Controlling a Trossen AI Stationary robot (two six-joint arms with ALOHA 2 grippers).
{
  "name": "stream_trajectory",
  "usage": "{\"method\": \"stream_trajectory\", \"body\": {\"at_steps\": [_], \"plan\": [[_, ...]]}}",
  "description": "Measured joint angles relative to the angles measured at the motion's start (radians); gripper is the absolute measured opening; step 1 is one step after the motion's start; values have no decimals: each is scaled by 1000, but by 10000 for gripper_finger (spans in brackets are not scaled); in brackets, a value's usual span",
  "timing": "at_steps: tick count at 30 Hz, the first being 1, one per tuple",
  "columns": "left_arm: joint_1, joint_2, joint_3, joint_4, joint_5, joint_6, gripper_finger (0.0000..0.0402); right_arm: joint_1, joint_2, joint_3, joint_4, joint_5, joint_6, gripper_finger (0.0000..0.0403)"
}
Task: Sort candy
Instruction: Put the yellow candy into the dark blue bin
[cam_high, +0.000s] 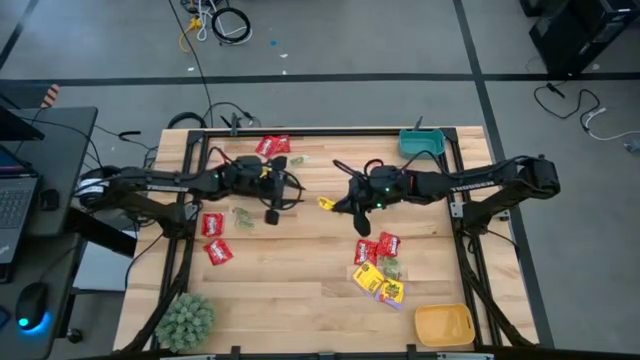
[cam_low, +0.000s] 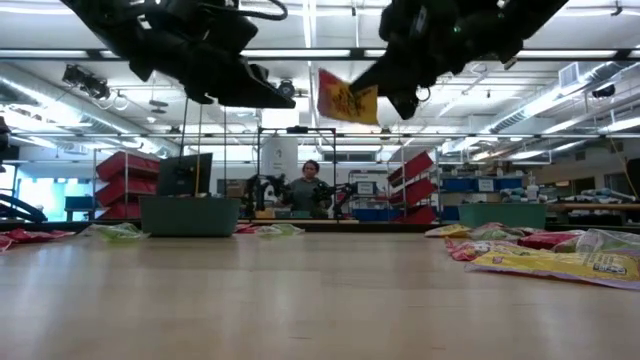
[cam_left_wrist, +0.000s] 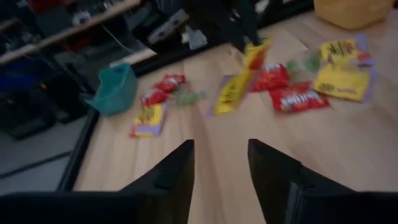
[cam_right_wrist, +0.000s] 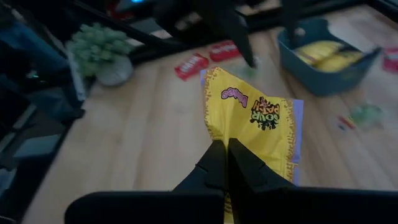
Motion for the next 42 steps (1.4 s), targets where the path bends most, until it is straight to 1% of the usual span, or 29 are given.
{"method": "stream_trajectory", "body": {"at_steps": [2, 8, 14, 17, 19, 21, 23, 26, 27, 28, 32, 35, 38, 42], "plan": [[-10, 22, 8, 44, 8, -3, 161, 16, 0, 8, 4, -1, 0, 0], [-39, 67, 51, 53, 64, -21, 163, 36, 0, 14, 8, -2, -1, 0], [-73, 120, 110, 51, 65, -15, 163, 37, 0, 15, 26, -2, -3, 0], [-83, 139, 120, 42, 63, 3, 160, 37, 0, 15, 27, -2, -14, 0], [-88, 139, 120, 39, 63, 4, 147, 37, 0, 15, 26, -2, -15, 0], [-89, 138, 121, 41, 62, 5, 125, 37, 0, 15, 26, -2, -20, 0], [-89, 137, 122, 39, 61, 5, 92, 37, 0, 15, 26, -2, -22, 0], [-89, 135, 122, 39, 61, 7, 32, 37, 0, 15, 26, -3, -24, 0], [-89, 135, 122, 38, 61, 7, 19, 37, 0, 15, 25, -4, -26, 0], [-89, 135, 122, 37, 61, 7, 13, 37, 0, 15, 25, -4, -28, 0], [-89, 134, 122, 24, 56, 33, 12, 37, 0, 15, 27, 3, -26, 5], [-89, 123, 122, -16, -2, 60, 5, 37, -9, 15, 14, 49, -27, 21], [-89, 90, 122, -87, -83, 79, 3, 36, -43, 15, -35, 136, -44, 47], [-89, 20, 122, -241, -249, 49, 2, 31, -105, 15, -123, 268, -62, 88]]}}
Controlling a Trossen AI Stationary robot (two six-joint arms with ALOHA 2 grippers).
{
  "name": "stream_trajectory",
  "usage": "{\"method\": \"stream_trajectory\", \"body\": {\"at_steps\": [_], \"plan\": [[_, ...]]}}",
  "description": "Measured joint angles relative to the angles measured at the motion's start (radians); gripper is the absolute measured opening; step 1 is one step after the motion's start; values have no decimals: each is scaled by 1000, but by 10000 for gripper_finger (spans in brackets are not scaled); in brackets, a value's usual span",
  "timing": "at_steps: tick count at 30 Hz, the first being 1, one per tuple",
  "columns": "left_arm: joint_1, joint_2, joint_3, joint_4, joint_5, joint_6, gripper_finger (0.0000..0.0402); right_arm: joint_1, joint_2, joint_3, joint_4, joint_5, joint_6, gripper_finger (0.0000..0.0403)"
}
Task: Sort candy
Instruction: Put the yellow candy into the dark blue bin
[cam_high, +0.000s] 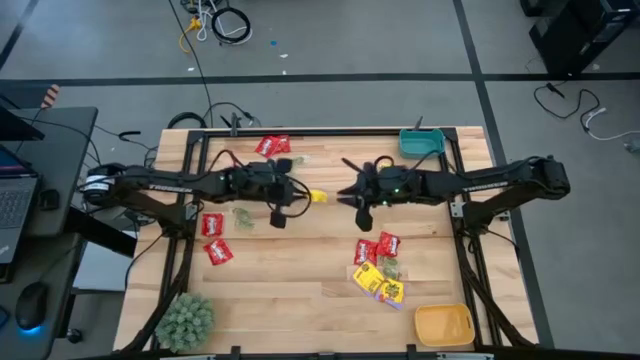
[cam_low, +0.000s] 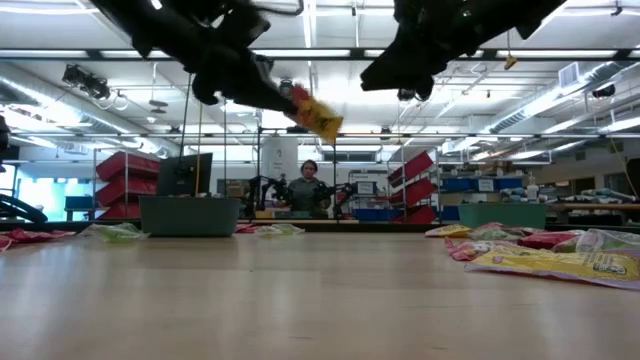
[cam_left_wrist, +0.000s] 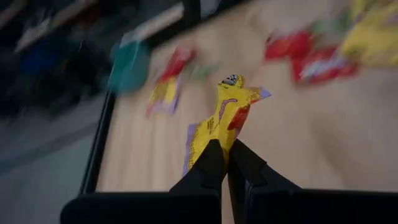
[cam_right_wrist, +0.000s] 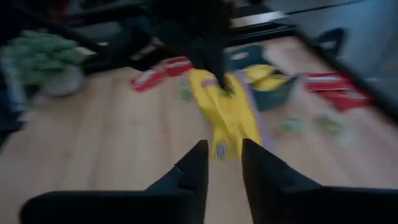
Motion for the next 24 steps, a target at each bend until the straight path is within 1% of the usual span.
{"method": "stream_trajectory", "body": {"at_steps": [3, 7, 10, 12, 15, 18, 20, 24], "plan": [[-3, -50, 0, -128, -137, -79, 1, -7, -30, 0, -46, 52, -7, 112], [-27, -97, -3, -315, -333, -211, 1, -8, -27, 0, -55, 57, -12, 132], [-47, -115, -4, -466, -482, -356, 1, -8, -9, 0, -55, 57, -15, 138], [-51, -116, -3, -549, -558, -472, 0, -8, 3, -1, -57, 57, -17, 139], [-51, -115, -4, -703, -633, -636, 0, -11, 13, -1, -53, 57, -20, 136], [-50, -108, -4, -804, -697, -761, 0, -16, 20, -1, -45, 56, -20, 134], [-45, -109, -12, -814, -710, -812, 0, -20, 23, -1, -35, 57, -22, 134], [-23, -109, -57, -804, -708, -848, 0, -24, 23, -1, -28, 57, -35, 136]]}}
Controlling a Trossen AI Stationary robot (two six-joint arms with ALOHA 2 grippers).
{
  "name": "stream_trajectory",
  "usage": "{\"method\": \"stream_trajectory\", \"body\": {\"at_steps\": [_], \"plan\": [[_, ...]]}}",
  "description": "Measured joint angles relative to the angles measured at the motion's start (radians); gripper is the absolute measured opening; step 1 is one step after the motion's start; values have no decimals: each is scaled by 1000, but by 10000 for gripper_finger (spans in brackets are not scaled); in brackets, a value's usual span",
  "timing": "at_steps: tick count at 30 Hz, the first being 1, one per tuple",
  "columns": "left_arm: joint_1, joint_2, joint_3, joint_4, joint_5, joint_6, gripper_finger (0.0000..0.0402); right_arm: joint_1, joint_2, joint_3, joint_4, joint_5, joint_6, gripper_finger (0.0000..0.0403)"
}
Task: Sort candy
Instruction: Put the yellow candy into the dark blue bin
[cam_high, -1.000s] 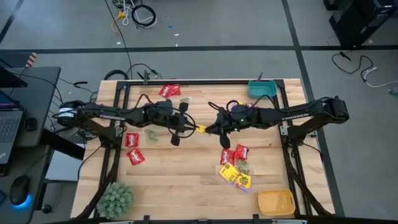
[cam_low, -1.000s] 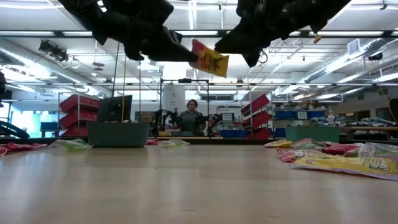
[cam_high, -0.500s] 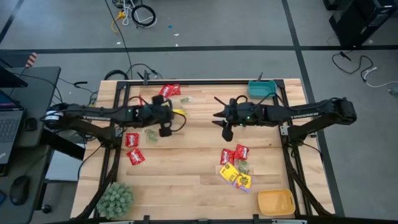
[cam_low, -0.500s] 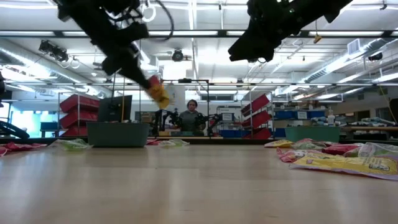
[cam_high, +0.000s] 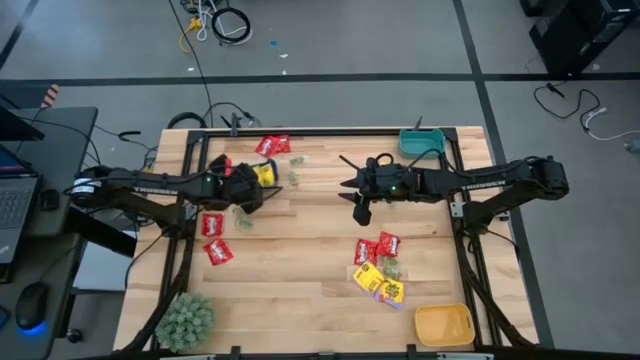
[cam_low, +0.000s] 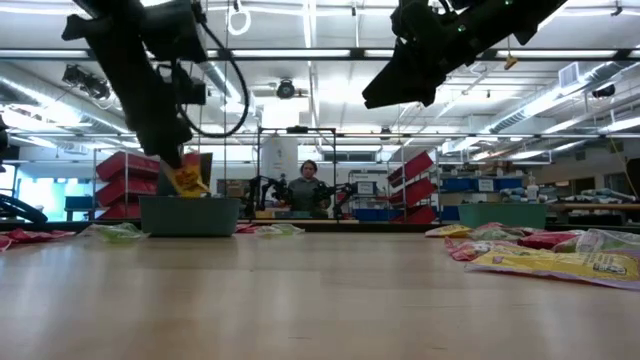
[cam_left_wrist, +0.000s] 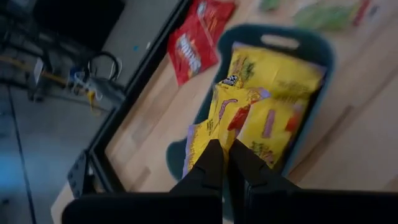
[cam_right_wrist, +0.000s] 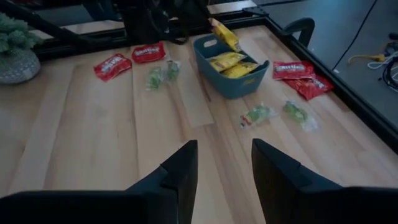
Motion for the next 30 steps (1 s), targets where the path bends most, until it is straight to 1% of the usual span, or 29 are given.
{"method": "stream_trajectory", "body": {"at_steps": [7, 10, 13, 15, 18, 23, 25, 30], "plan": [[78, 1, -55, 24, 5, -37, 0, -2, 0, 0, 4, 0, -3, 132], [98, 1, -61, 34, 50, -37, 0, -2, 0, 0, 4, 0, -3, 131], [106, 1, -61, 54, 127, -30, 10, -2, 0, 0, 4, 0, -3, 131], [106, 1, -61, 70, 158, 8, 26, -2, 0, 0, 4, 0, -5, 132], [106, 1, -61, 110, 206, 67, 60, -2, 0, 0, 3, -1, -11, 130], [106, 1, -49, 117, 213, 97, 121, -2, 0, 0, -7, -1, -11, 129], [106, 1, -33, 96, 218, 98, 142, -2, 0, 0, -7, -1, -11, 129], [102, 1, 34, 44, 227, 141, 174, -2, 0, 0, -13, -2, -11, 131]]}}
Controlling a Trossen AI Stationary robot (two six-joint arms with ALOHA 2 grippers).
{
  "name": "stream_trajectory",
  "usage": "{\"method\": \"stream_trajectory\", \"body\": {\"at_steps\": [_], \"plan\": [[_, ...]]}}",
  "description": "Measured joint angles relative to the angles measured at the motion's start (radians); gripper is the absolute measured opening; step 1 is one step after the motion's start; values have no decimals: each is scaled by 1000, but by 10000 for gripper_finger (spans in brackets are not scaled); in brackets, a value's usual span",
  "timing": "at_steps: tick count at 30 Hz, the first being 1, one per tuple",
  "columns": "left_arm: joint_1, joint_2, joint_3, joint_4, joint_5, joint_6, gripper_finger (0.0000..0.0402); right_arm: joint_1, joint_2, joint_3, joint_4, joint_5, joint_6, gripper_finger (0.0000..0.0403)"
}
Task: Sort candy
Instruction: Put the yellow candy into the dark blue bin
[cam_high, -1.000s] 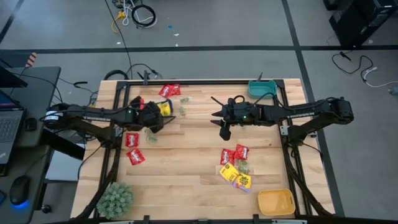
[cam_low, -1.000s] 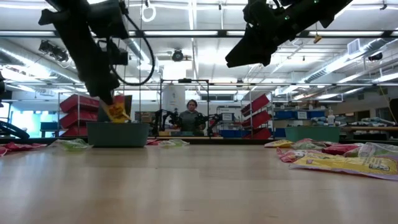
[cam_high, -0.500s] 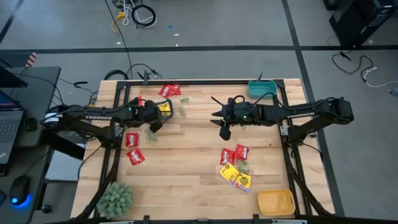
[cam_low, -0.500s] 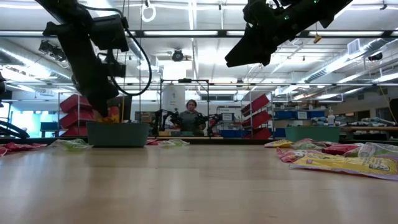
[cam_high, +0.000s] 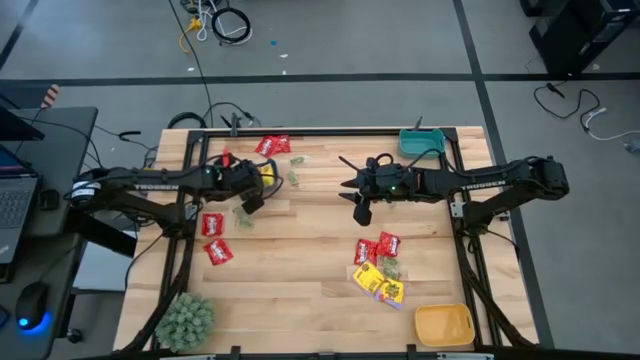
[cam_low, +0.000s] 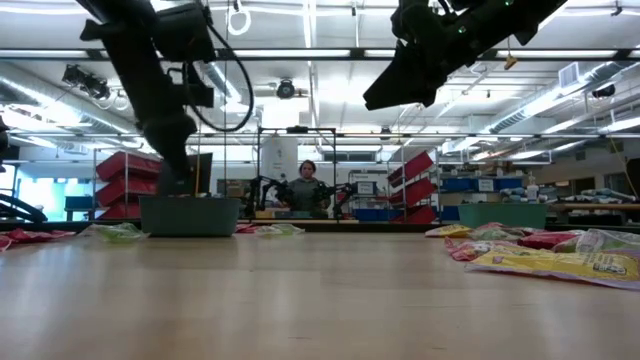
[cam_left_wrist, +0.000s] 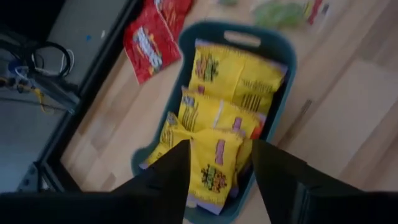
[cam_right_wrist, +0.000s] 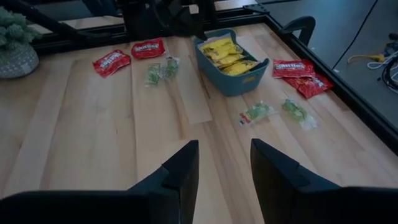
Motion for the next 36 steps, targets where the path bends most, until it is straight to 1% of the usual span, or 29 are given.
{"method": "stream_trajectory", "body": {"at_steps": [3, 5, 7, 11, 12, 13, 17, 20, 23, 31, 36], "plan": [[4, 0, 16, -2, 12, 6, 172, 0, 0, 0, -7, -2, 0, 130], [30, 0, 16, -19, 62, 4, 155, 0, 0, 0, -15, -2, 0, 126], [60, 0, -3, -21, 110, 5, 123, 0, 0, 0, -26, -9, 0, 120], [123, 0, -46, -4, 145, 10, 30, 0, 0, 0, -33, -28, 0, 96], [137, 0, -57, 20, 155, 16, 16, 0, 0, 0, -33, -33, 0, 88], [150, 0, -69, 44, 166, 31, 10, 0, 0, 0, -33, -35, 0, 80], [191, 0, -101, 112, 218, 61, 4, -1, 0, 0, -39, -35, 0, 46], [212, 6, -114, 133, 223, 61, 3, -10, 0, 0, -68, -34, 0, 24], [225, 10, -121, 152, 226, 67, 2, -30, 0, 0, -95, -29, 10, 10], [249, 31, -186, 264, 235, 89, 1, -66, 0, -27, -97, -27, 16, 13], [256, 46, -198, 338, 244, 111, 1, -76, 0, -36, -97, -27, 16, 16]]}}
